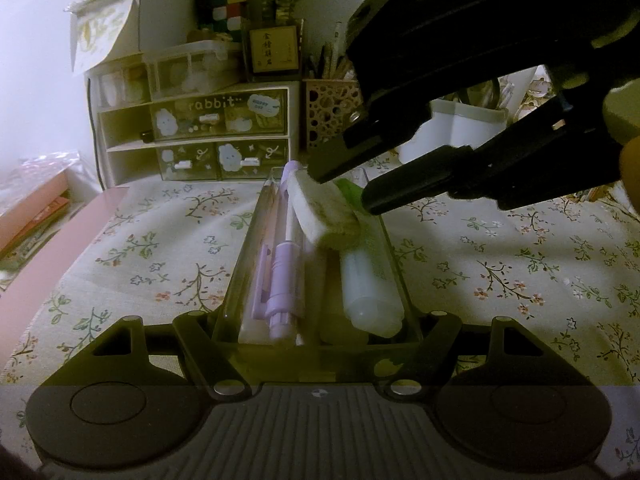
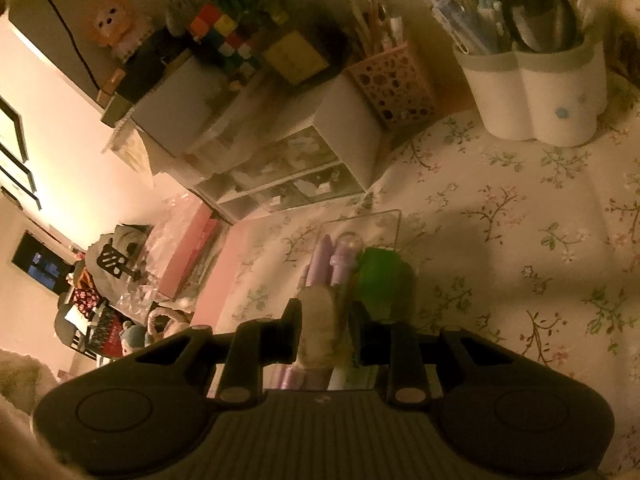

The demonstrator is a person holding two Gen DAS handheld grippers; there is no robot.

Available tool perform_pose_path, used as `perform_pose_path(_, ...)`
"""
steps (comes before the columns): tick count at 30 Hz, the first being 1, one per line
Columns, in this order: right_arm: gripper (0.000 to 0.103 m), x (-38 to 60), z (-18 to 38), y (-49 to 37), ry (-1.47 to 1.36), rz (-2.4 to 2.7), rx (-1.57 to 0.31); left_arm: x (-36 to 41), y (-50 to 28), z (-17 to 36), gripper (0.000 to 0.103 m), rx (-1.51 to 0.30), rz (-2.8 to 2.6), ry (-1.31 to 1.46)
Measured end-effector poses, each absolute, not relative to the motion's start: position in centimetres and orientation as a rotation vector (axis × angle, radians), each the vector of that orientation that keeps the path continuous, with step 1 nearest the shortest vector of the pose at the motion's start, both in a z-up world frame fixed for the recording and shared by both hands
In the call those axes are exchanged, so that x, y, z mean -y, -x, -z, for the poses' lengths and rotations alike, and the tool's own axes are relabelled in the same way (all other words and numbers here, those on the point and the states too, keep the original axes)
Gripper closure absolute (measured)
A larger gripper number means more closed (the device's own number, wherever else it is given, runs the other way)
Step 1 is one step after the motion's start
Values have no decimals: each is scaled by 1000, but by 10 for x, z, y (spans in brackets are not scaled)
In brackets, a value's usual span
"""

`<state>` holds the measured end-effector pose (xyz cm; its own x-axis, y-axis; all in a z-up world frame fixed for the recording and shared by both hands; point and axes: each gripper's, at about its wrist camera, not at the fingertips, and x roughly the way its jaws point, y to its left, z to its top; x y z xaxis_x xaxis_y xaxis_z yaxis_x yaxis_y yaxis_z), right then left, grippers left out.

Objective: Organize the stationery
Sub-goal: 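Lower the white eraser onto the tray contents and release it, then lower the tray onto the desk with the left tool and release it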

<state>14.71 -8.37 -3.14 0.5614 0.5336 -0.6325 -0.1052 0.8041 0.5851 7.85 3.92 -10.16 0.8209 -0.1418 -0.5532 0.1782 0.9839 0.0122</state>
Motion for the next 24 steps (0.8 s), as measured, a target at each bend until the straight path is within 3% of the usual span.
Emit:
perform_pose_path(10, 72, 119, 38, -128, -550, -336, -887, -35, -83, 99, 29, -613, 167, -81)
perform_pose_path(24, 70, 160, 54, -101, -601, -274, -895, -27, -120, 81, 30, -837, 139, -85)
